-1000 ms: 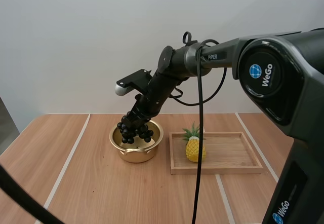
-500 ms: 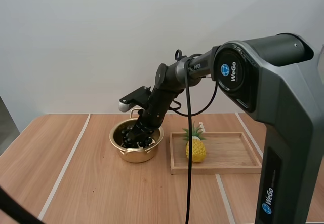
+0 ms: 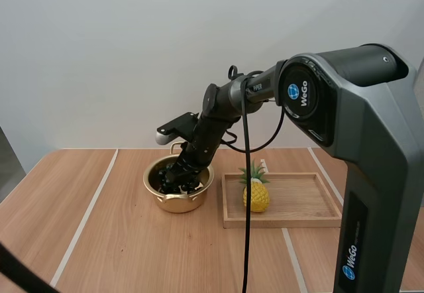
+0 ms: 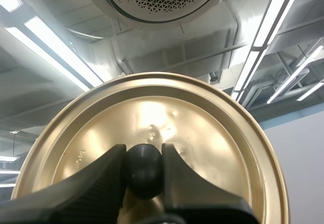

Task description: Open the pot, put the grape inside, and close it

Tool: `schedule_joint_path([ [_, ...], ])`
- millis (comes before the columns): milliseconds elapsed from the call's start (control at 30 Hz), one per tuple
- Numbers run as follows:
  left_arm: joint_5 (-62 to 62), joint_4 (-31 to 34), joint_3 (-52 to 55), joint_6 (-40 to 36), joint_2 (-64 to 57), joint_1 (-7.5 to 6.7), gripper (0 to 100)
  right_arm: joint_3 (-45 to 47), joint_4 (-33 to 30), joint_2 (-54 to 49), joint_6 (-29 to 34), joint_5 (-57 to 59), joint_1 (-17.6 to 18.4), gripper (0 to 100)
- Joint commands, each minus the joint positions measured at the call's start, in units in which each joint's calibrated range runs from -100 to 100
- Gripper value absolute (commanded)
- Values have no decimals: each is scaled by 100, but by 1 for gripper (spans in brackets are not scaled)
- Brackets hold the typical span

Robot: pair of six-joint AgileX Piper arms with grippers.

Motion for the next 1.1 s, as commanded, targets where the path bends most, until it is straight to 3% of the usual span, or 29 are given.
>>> schedule_joint_path([
  [0, -35, 61, -20, 3, -9, 2, 0, -25, -41, -15, 229, -172, 9, 11],
  [100, 105, 61, -20, 3, -9, 2, 0, -25, -139, -15, 261, 41, 15, 64],
  [133, 153, 61, -20, 3, -9, 2, 0, -25, -164, -15, 250, 110, 15, 89],
  [167, 207, 61, -20, 6, -9, 2, 0, -25, -164, -15, 177, 132, 15, 100],
  [700, 221, 61, -20, 226, -9, 2, 0, -44, 7, -217, -12, 106, 15, 100],
  [1067, 221, 61, -20, 226, -9, 2, 0, -408, -87, -971, -1, 82, 15, 100],
])
